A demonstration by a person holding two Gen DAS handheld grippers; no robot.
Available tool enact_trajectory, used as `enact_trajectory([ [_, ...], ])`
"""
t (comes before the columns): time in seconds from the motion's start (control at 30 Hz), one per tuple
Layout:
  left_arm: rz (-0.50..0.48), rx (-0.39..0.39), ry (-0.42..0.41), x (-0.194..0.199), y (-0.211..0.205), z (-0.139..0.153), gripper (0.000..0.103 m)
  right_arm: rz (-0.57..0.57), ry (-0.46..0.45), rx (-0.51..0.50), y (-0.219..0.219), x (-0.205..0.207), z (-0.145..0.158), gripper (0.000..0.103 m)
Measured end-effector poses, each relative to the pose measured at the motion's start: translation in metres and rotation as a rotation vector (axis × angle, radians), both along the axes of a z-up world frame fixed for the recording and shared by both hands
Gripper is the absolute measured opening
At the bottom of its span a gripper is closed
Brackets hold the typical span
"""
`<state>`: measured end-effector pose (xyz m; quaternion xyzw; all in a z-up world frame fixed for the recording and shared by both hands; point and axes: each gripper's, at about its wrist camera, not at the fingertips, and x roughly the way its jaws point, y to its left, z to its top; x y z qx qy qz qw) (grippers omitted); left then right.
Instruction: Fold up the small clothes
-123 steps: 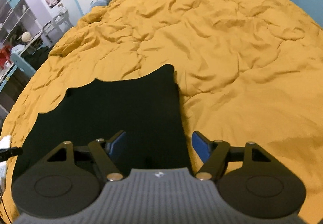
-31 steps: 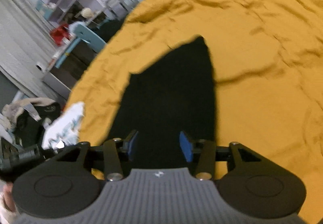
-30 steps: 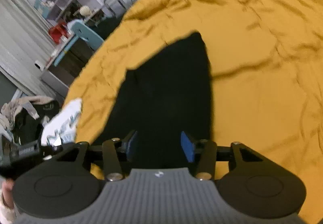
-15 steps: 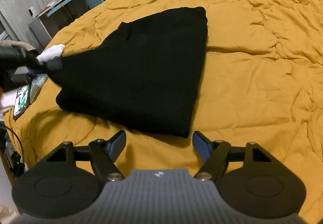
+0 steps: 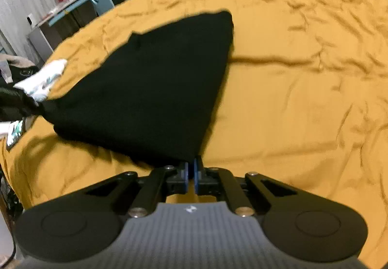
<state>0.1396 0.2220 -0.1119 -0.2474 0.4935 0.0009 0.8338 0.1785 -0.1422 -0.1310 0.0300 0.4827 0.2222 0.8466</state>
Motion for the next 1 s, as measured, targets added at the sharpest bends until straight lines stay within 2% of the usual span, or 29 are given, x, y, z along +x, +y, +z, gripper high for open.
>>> enact_trajectory([
  [0.17,-0.06,0.177,0.04,0.004,-0.027,-0.018,0.015,0.01,0.028,-0.012,0.002,0.003,-0.014,0.0],
  [0.4,-0.077,0.219,0.089,0.0,-0.031,-0.007,0.019,0.011,0.052,0.001,-0.007,0.001,-0.017,0.0],
  [0.47,-0.075,0.228,0.11,-0.001,-0.03,-0.003,0.026,0.016,0.057,0.0,-0.009,0.0,-0.015,0.0],
  [0.5,-0.071,0.249,0.124,0.0,-0.032,-0.002,0.035,0.02,0.056,-0.003,-0.011,-0.001,-0.013,0.0],
  [0.57,-0.075,0.289,0.128,-0.003,-0.033,0.003,0.038,0.023,0.049,-0.02,-0.011,-0.003,-0.009,0.0],
  [0.77,-0.063,0.344,0.089,-0.009,-0.03,0.028,0.042,-0.028,0.011,-0.061,-0.028,-0.003,0.003,0.0],
  [0.9,-0.014,0.33,0.008,0.0,-0.025,0.043,0.058,-0.071,-0.015,-0.052,-0.04,0.007,0.012,0.001],
  [0.93,-0.001,0.319,-0.019,0.003,-0.024,0.044,0.058,-0.078,-0.015,-0.047,-0.041,0.011,0.013,0.002],
  [0.97,0.009,0.303,-0.047,0.008,-0.023,0.046,0.059,-0.089,-0.015,-0.038,-0.043,0.015,0.014,0.007],
  [1.0,0.017,0.281,-0.077,0.012,-0.022,0.046,0.065,-0.099,-0.018,-0.031,-0.044,0.018,0.015,0.015],
])
